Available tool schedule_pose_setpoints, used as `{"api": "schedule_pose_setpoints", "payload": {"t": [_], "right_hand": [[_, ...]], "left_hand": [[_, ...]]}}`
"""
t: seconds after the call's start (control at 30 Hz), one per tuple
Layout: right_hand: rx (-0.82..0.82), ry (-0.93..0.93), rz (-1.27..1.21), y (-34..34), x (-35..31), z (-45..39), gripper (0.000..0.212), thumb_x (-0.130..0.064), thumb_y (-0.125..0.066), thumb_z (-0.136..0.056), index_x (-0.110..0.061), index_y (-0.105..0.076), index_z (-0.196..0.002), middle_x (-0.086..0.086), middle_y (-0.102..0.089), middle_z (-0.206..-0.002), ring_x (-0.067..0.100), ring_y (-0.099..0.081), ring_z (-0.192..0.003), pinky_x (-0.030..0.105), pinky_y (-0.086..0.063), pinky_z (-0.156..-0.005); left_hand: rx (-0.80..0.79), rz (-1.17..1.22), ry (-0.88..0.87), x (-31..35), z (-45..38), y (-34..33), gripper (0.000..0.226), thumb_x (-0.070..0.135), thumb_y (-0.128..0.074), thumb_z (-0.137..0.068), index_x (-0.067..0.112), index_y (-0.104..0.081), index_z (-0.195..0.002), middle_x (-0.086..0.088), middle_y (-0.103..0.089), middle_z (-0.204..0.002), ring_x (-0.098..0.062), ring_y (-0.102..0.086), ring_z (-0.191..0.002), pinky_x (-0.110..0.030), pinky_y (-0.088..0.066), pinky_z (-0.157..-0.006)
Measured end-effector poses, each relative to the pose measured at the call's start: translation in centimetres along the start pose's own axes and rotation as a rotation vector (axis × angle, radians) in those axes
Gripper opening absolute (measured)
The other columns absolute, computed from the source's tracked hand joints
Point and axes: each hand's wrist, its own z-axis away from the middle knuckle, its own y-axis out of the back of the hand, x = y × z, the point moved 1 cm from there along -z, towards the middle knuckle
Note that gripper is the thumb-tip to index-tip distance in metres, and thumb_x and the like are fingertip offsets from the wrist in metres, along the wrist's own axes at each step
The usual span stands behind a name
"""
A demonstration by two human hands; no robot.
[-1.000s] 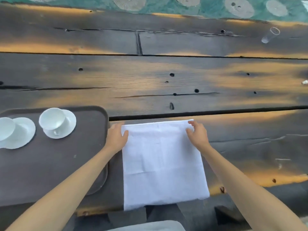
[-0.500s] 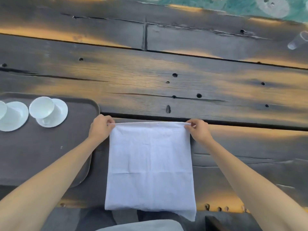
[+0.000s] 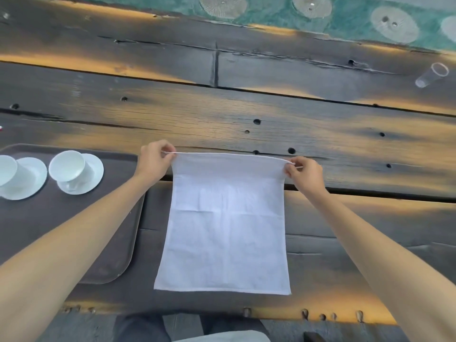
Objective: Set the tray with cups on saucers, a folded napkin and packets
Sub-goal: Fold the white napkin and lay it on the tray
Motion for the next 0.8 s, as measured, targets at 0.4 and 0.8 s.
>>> {"api": "schedule_pose_setpoints", "payload": {"t": [0.4,0.8], "right_hand": [[0.037,0.228,0.101,3.3,3.9,15.3,0.018,-0.001,-0.069,-0.089,-0.009,-0.078,-0.101,0.001,-0.078,-0.101,0.013,-0.07,-0.084,0.022,-0.051,-0.078],[-0.072,0.202,0.163,1.5,10.3,25.3,0.021,-0.002,-0.07,-0.088,-0.015,-0.078,-0.102,-0.004,-0.076,-0.1,0.011,-0.07,-0.09,0.026,-0.057,-0.075]], "left_hand": [[-0.08,0.096,-0.245,-2.6,17.3,4.6,0.013,0.001,-0.076,-0.084,0.011,-0.076,-0.091,0.004,-0.071,-0.088,-0.008,-0.069,-0.081,-0.02,-0.057,-0.077],[-0.202,0.011,-0.308,-7.3,27.9,2.3,0.021,-0.003,-0.077,-0.081,0.016,-0.075,-0.089,0.01,-0.07,-0.088,0.002,-0.067,-0.082,-0.019,-0.056,-0.079]]}}
